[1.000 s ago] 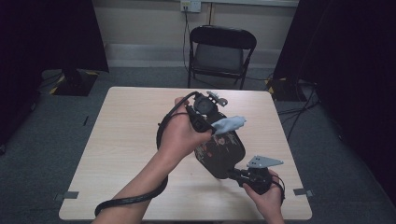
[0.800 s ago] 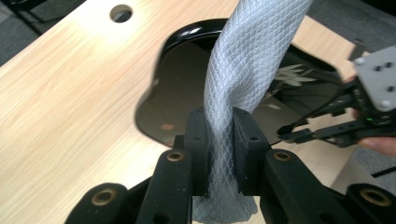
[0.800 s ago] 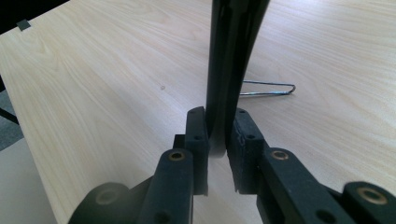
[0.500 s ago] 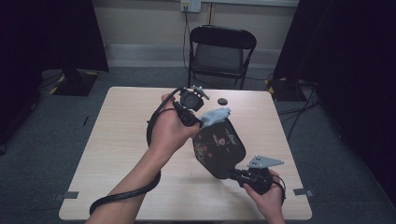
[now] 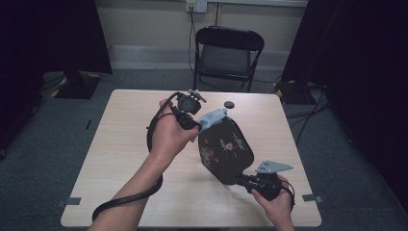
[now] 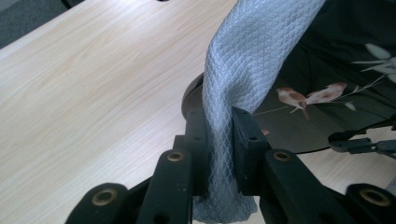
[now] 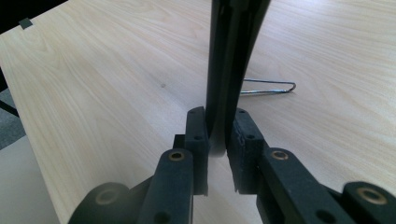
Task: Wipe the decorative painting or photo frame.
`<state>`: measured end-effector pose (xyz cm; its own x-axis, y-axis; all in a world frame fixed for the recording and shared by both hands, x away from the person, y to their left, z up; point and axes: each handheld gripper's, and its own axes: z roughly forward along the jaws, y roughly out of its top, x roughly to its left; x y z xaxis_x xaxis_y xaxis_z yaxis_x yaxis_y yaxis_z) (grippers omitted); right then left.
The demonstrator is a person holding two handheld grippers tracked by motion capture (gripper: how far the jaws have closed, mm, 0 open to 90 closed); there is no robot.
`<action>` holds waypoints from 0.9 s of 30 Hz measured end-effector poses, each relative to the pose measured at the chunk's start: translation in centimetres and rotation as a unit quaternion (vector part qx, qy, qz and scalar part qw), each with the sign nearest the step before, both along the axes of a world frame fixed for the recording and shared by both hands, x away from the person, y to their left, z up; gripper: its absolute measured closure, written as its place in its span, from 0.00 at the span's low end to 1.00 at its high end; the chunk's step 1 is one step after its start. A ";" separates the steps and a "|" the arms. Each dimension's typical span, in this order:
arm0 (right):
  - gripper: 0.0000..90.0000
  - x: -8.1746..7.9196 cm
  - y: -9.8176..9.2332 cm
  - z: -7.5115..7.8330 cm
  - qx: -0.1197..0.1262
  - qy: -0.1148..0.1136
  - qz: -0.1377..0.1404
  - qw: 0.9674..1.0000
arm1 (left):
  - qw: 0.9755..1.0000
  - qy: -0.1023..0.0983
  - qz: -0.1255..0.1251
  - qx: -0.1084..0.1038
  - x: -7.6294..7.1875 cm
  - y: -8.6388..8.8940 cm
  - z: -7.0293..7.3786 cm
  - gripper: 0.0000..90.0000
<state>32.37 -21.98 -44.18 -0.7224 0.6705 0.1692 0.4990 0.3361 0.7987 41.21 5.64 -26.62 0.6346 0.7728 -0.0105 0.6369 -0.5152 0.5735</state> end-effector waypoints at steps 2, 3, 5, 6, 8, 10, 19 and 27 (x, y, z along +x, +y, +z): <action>0.89 0.0 0.0 0.0 0.001 0.000 0.000 1.000 | 1.000 0.001 0.003 0.001 0.1 0.1 -0.3 0.87; 0.89 0.0 0.0 0.0 0.000 0.000 0.000 1.000 | 1.000 0.003 0.005 0.000 0.1 0.2 -0.5 0.87; 0.88 0.0 0.0 0.0 0.000 0.000 0.000 1.000 | 1.000 0.005 0.008 0.002 0.3 0.3 -0.9 0.87; 0.89 0.0 0.0 0.0 0.000 0.000 0.000 1.000 | 1.000 0.007 0.009 0.000 0.4 0.5 -1.2 0.87; 0.89 0.0 0.0 0.0 0.000 -0.001 0.000 1.000 | 1.000 0.010 0.012 0.001 0.6 0.7 -1.6 0.87; 0.89 0.0 0.0 0.0 0.000 -0.001 0.000 1.000 | 1.000 0.013 0.016 -0.001 0.8 0.9 -2.0 0.87; 0.88 0.0 0.0 0.0 0.001 -0.002 0.001 1.000 | 0.999 0.025 0.020 -0.004 1.4 1.6 -4.2 0.87; 0.88 0.1 0.0 0.0 0.001 -0.002 0.002 1.000 | 0.999 0.038 0.034 -0.013 1.8 2.0 -6.1 0.87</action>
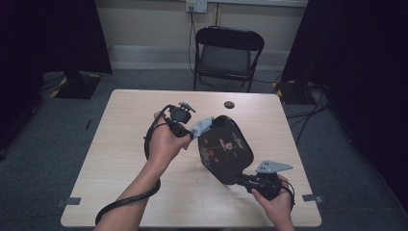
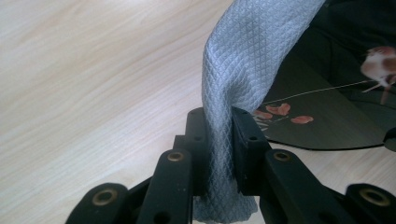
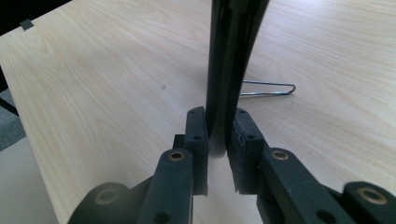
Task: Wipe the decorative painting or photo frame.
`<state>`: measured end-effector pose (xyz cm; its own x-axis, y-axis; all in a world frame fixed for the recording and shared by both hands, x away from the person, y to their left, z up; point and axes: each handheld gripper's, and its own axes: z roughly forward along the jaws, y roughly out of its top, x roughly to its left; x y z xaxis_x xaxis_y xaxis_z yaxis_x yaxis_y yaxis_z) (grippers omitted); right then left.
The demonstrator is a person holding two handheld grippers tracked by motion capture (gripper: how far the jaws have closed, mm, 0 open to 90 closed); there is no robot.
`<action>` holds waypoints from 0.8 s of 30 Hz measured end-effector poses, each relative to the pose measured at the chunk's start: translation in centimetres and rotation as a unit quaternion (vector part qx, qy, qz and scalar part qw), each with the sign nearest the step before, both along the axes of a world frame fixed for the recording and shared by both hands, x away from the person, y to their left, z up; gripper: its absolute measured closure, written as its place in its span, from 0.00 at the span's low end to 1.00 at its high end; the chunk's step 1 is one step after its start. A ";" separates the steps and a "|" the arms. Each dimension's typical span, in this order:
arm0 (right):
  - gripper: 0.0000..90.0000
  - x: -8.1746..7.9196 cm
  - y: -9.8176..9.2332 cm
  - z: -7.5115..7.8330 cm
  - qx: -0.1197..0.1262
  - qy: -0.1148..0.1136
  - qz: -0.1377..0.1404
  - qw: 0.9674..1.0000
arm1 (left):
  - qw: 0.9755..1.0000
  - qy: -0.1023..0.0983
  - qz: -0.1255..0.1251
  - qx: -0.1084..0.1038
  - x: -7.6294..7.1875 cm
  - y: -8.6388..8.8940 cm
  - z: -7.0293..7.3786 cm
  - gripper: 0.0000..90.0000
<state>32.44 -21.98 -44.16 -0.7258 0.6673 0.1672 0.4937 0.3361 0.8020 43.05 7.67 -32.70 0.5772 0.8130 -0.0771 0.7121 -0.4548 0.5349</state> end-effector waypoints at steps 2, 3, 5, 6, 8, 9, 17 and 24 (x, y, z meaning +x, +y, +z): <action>0.88 0.0 0.0 0.0 0.000 0.000 0.000 1.000 | 1.000 0.006 0.005 -0.005 0.1 0.1 -0.6 0.87; 0.88 0.0 0.0 0.0 0.000 0.000 0.000 1.000 | 1.000 0.007 0.006 -0.005 0.2 0.2 -0.8 0.87; 0.88 0.0 0.0 0.0 0.000 0.000 0.000 1.000 | 1.000 0.010 0.010 -0.008 0.2 0.3 -1.2 0.87; 0.88 0.0 0.0 0.0 0.000 0.000 0.000 1.000 | 1.000 0.011 0.010 -0.006 0.3 0.4 -1.3 0.87; 0.88 0.0 0.0 0.0 0.000 0.000 0.000 1.000 | 1.000 0.015 0.016 -0.007 0.3 0.6 -1.7 0.87; 0.88 0.0 0.0 0.0 0.000 0.000 0.000 1.000 | 1.000 0.018 0.017 -0.008 0.4 0.6 -1.9 0.87; 0.88 0.1 0.0 0.0 -0.002 -0.001 0.002 1.000 | 0.999 0.035 0.026 -0.002 0.4 1.3 -3.9 0.87; 0.88 0.1 0.0 0.0 -0.002 -0.001 0.002 1.000 | 0.998 0.058 0.034 0.004 0.3 1.8 -6.1 0.87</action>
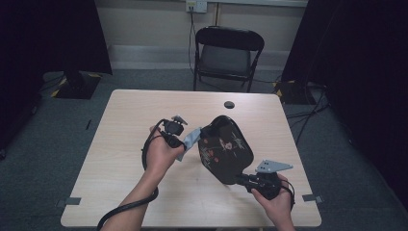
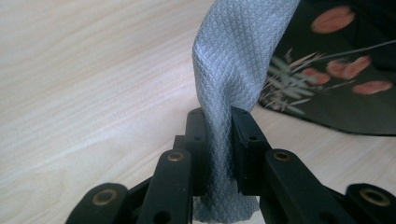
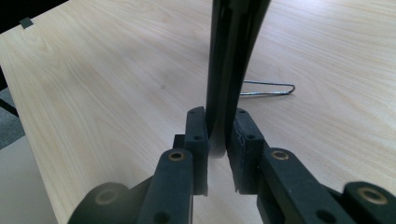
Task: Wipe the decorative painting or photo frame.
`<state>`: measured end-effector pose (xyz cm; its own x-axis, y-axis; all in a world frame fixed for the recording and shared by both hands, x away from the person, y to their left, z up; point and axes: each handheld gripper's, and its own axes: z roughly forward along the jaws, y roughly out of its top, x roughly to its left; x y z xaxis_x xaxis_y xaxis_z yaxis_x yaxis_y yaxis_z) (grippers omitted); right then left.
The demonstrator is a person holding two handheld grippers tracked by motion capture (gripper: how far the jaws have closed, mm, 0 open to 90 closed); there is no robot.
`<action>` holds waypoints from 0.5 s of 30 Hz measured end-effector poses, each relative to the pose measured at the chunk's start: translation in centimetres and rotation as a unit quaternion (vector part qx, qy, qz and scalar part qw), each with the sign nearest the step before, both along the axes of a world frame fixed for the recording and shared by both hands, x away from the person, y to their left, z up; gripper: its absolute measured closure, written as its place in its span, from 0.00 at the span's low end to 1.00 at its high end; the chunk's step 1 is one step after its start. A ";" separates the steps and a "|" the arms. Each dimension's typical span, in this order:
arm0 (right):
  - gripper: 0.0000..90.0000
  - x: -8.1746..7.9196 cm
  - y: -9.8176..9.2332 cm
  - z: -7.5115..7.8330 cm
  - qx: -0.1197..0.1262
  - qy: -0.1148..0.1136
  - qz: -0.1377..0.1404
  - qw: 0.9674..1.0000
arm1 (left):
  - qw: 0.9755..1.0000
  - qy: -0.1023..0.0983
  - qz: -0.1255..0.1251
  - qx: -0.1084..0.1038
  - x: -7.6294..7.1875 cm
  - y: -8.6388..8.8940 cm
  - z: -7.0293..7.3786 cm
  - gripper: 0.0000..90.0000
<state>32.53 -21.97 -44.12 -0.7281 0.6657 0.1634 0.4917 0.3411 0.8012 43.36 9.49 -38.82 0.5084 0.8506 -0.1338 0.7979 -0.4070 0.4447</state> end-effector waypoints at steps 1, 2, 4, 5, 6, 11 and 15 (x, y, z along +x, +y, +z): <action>0.88 0.0 0.0 0.0 0.000 0.000 0.000 1.000 | 1.000 0.001 -0.003 0.002 0.0 0.0 -0.3 0.87; 0.88 0.0 0.0 0.0 0.000 0.000 0.000 1.000 | 1.000 0.003 -0.001 0.003 -0.1 0.0 -0.5 0.87; 0.88 0.0 0.0 0.0 0.000 0.000 0.000 1.000 | 1.000 0.008 -0.004 0.008 -0.2 0.0 -1.0 0.87; 0.88 0.0 0.0 0.0 0.000 0.000 0.000 1.000 | 1.000 0.011 -0.005 0.009 -0.2 0.0 -1.4 0.87; 0.88 0.0 0.0 0.0 0.000 0.000 -0.001 1.000 | 1.000 0.012 -0.006 0.009 -0.3 -0.1 -1.6 0.87; 0.88 0.0 0.1 0.0 0.001 0.000 -0.002 1.000 | 1.000 0.018 -0.011 0.017 -0.6 0.0 -2.8 0.87; 0.88 0.0 0.2 0.0 0.001 -0.001 -0.003 1.000 | 0.999 0.024 -0.019 0.020 -1.0 0.0 -3.8 0.87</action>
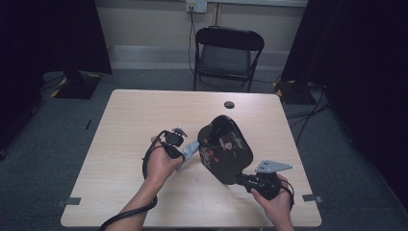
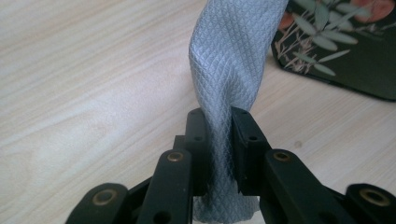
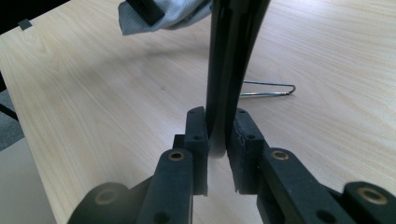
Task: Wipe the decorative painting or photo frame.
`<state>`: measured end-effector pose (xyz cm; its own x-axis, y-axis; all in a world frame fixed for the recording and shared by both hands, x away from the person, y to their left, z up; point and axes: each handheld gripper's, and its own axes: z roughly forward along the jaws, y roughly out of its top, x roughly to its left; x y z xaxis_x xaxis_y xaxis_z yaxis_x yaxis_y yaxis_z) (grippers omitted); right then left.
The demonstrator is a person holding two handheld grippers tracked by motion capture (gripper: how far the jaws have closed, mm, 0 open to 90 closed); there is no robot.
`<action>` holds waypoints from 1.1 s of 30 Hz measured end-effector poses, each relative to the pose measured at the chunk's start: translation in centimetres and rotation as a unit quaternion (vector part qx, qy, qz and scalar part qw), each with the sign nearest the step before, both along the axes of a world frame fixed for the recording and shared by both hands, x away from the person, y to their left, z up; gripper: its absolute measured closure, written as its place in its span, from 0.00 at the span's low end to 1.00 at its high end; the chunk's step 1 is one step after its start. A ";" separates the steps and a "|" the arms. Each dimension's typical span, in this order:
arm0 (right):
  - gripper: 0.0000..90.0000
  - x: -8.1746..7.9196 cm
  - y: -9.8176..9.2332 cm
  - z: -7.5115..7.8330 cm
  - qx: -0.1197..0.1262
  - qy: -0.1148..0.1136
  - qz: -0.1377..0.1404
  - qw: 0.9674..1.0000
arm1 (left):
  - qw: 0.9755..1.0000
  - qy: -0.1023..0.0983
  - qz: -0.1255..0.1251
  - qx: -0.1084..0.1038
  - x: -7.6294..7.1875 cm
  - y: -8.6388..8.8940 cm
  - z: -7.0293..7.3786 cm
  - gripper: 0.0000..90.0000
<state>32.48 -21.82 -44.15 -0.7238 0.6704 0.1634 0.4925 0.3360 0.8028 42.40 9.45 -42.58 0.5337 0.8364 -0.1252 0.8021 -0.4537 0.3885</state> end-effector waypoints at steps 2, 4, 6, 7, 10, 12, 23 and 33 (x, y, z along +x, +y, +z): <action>0.88 0.0 0.0 0.0 0.000 0.000 -0.002 1.000 | 1.000 0.003 -0.002 -0.001 -0.2 -0.1 -0.4 0.87; 0.88 0.0 0.1 0.0 0.001 0.000 -0.003 1.000 | 1.000 0.005 -0.008 0.000 -0.4 -0.2 -0.7 0.87; 0.88 0.0 0.1 0.0 0.002 0.000 -0.003 1.000 | 1.000 0.009 -0.011 0.001 -0.6 -0.3 -1.1 0.87; 0.88 0.0 0.1 0.0 0.002 0.000 -0.003 1.000 | 1.000 0.009 -0.015 0.000 -0.7 -0.4 -1.2 0.87; 0.88 -0.1 0.1 -0.1 0.003 -0.001 -0.004 1.000 | 1.000 0.010 -0.016 -0.001 -1.0 -0.8 -1.5 0.87; 0.88 -0.1 0.1 -0.1 0.003 0.000 -0.005 1.000 | 1.000 0.010 -0.024 0.002 -1.3 -1.2 -1.7 0.87; 0.88 -0.3 0.1 -0.2 0.002 0.001 -0.011 1.000 | 0.999 0.009 -0.042 -0.013 -2.2 -1.9 -2.1 0.87; 0.88 -0.3 0.0 -0.2 0.004 0.001 -0.013 1.000 | 0.998 0.009 -0.060 -0.021 -3.4 -1.9 -2.4 0.87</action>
<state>32.17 -21.78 -44.39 -0.7054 0.6881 0.1701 0.5021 0.3156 0.8052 39.00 7.51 -44.95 0.6272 0.7602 -0.1691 0.7496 -0.5304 0.3961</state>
